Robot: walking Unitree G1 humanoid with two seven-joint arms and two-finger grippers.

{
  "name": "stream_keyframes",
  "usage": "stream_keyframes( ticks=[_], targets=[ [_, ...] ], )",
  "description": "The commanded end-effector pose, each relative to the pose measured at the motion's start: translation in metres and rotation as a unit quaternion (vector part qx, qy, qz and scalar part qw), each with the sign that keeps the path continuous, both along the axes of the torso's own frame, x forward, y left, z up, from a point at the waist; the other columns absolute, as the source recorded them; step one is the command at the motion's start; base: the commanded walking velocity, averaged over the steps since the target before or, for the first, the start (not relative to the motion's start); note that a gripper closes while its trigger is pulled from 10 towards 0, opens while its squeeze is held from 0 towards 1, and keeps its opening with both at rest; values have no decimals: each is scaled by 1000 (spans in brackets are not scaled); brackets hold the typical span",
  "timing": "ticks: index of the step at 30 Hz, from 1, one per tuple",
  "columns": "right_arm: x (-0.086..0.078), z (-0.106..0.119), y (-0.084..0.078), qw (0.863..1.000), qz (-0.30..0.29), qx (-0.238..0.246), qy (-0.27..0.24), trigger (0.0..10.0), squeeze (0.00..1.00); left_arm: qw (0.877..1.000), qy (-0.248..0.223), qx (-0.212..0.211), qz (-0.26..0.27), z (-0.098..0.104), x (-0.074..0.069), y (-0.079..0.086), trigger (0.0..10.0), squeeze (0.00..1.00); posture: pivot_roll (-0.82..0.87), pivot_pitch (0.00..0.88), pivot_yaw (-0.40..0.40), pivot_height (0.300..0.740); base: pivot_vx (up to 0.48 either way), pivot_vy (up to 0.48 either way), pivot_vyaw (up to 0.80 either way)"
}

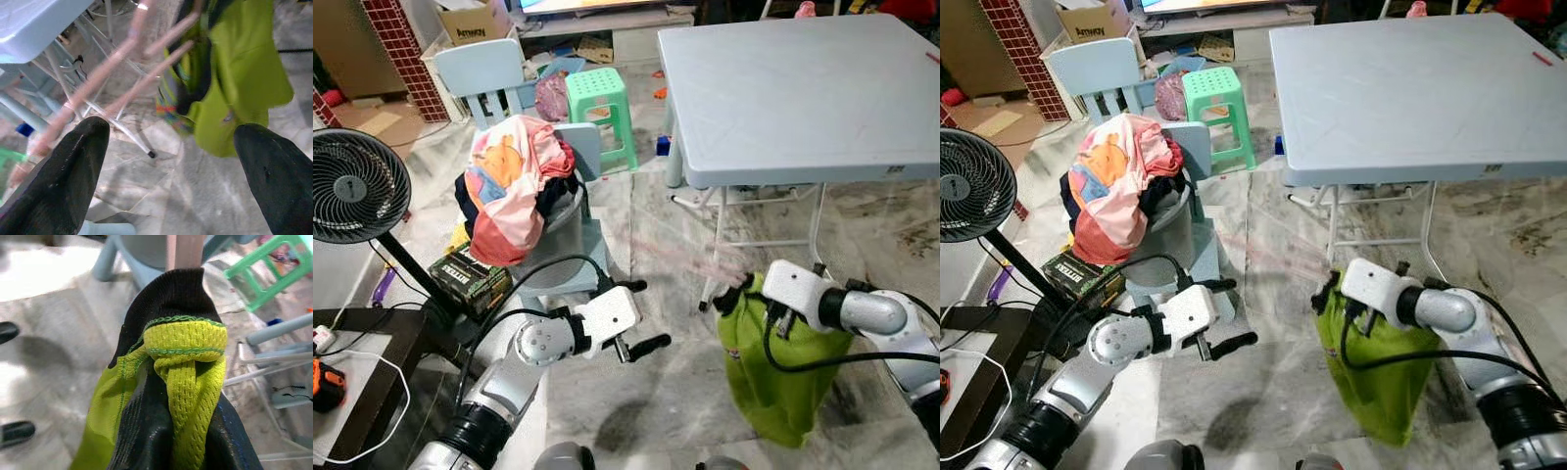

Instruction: Hang hanger

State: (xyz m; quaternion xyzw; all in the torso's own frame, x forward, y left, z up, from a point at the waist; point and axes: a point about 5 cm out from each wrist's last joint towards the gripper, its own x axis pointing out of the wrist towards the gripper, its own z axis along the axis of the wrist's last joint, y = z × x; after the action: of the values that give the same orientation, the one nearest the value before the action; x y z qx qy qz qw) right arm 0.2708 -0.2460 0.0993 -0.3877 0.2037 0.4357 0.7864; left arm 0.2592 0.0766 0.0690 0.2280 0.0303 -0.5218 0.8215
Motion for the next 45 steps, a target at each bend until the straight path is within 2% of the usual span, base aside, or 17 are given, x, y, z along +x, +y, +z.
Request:
stream_keyframes(
  ticks=[1, 9, 12, 14, 15, 16, 21, 30, 45],
  targets=[
    [-8, 6, -2, 998, 48, 6, 41, 10000, 0, 1000, -15, 19, -8, 4, 3, 10, 10000, 0, -62, 0, 47, 740, 0, 0, 0],
    [-18, 14, -8, 990, 100, 8, 102, 10000, 0, 999, 3, 8, -41, -1, -3, 15, 10000, 0, -73, 0, 67, 740, 0, 0, 0],
    [-20, 16, -7, 987, 118, 7, 113, 10000, 0, 998, 24, -6, -53, -2, -4, 12, 10000, 0, -74, 0, 70, 740, 0, 0, 0],
    [-23, 17, -5, 983, 134, 10, 124, 10000, 0, 997, 33, -12, -63, -3, -5, 11, 4353, 0, -74, 0, 73, 740, 0, 0, 0],
    [-23, 17, -5, 983, 134, 10, 124, 10000, 0, 997, 33, -12, -63, -3, -5, 11, 4353, 0, -74, 0, 73, 740, 0, 0, 0],
    [-25, 17, -4, 981, 145, 8, 129, 10000, 0, 997, 45, -21, -66, -3, -6, 9, 0, 0, -75, 0, 74, 740, 0, 0, 0],
    [-28, 19, -1, 975, 169, 5, 142, 10000, 0, 995, 54, -23, -86, -4, -6, 2, 0, 0, -75, 0, 75, 740, 0, 0, 0],
    [-28, 18, 3, 972, 186, -5, 144, 10000, 0, 984, 110, -9, -137, -15, -10, -11, 0, 0, -80, 0, 81, 740, 0, 0, 0],
    [-34, 17, 0, 969, 188, -5, 158, 10000, 0, 988, 82, -10, -134, -13, -1, -15, 0, 0, -88, 0, 86, 740, 0, 0, 0]
  ],
)
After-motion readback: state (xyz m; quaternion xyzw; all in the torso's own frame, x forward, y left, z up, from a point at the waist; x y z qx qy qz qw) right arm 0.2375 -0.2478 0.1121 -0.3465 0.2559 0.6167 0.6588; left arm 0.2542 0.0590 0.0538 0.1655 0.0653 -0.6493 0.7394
